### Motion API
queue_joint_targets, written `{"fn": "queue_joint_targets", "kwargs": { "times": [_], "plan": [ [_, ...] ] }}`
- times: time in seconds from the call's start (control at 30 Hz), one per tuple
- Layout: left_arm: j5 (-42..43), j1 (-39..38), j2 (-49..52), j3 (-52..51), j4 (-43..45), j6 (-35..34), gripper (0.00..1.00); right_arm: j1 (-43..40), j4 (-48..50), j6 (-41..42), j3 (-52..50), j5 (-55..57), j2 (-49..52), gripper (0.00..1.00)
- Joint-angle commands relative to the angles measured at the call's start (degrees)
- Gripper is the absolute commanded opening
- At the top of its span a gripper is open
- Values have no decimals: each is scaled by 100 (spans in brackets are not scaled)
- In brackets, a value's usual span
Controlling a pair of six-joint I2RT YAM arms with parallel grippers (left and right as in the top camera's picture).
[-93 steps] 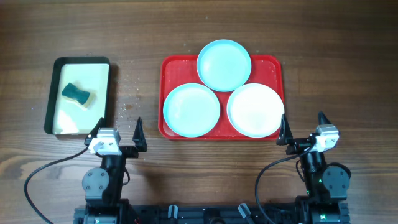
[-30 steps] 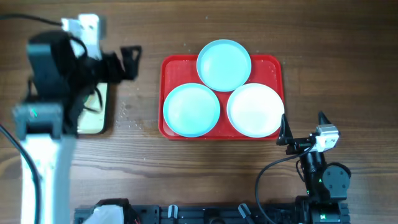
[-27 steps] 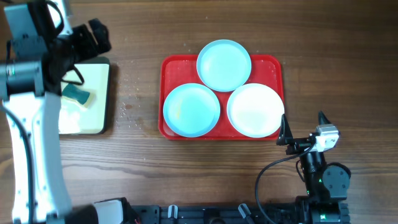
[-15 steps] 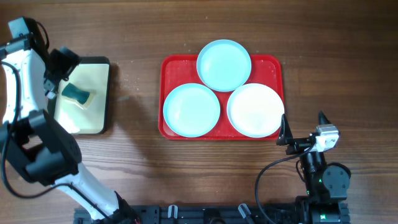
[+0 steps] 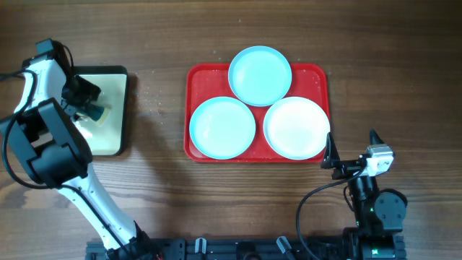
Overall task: Clean dirty plates on tray and stack at the side
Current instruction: 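Reach the left gripper to the green sponge in the black tray, then grasp the sponge with the left gripper and dip it in the soapy water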
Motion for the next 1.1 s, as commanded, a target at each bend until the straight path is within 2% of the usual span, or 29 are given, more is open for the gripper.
{"fn": "queue_joint_targets", "kwargs": {
  "times": [0.0,0.07,0.1,0.13,0.17,0.37,0.43,0.47,0.53,0.57,0.6,0.67,0.7,0.73,0.77,0.87,1.0,1.03,1.07],
  "plan": [
    [-136,22,190,57,98,28,4,28,20,-59,-7,20,-31,99],
    [-136,22,190,57,98,31,4,28,20,-61,-7,20,-31,100],
    [-136,22,190,57,94,31,9,28,20,-59,-7,20,-31,100],
    [-131,22,190,57,76,28,52,28,20,-61,-7,20,-31,100],
    [-61,22,190,57,33,31,100,28,20,-59,-7,20,-31,100],
    [1294,22,190,57,-450,28,100,28,20,-57,-7,20,-31,100],
    [1565,22,190,57,-579,31,92,28,20,-59,-7,20,-31,100],
    [1582,22,190,57,-629,31,79,28,20,-59,-7,20,-31,100],
    [1578,22,190,57,-678,31,41,28,20,-59,-7,20,-31,100],
    [1576,22,190,57,-675,31,6,28,20,-61,-7,20,-31,100],
    [1576,22,190,57,-667,28,4,28,20,-59,-7,20,-31,100],
    [1458,22,190,57,-608,28,4,28,20,-59,-7,20,-31,100],
    [1292,22,190,57,-584,28,30,28,20,-59,-7,20,-31,100],
    [1119,22,190,57,-535,31,88,28,20,-61,-7,20,-31,100],
    [925,22,190,57,-470,31,100,28,20,-61,-7,20,-31,100],
    [251,22,190,57,-278,31,100,28,20,-59,-7,20,-31,100],
    [28,22,190,57,-33,31,100,28,20,-59,-7,20,-31,100],
    [28,22,190,57,24,31,95,28,20,-59,-7,20,-31,100],
    [31,22,190,57,94,31,82,28,20,-59,-7,20,-31,100]
  ]
}}
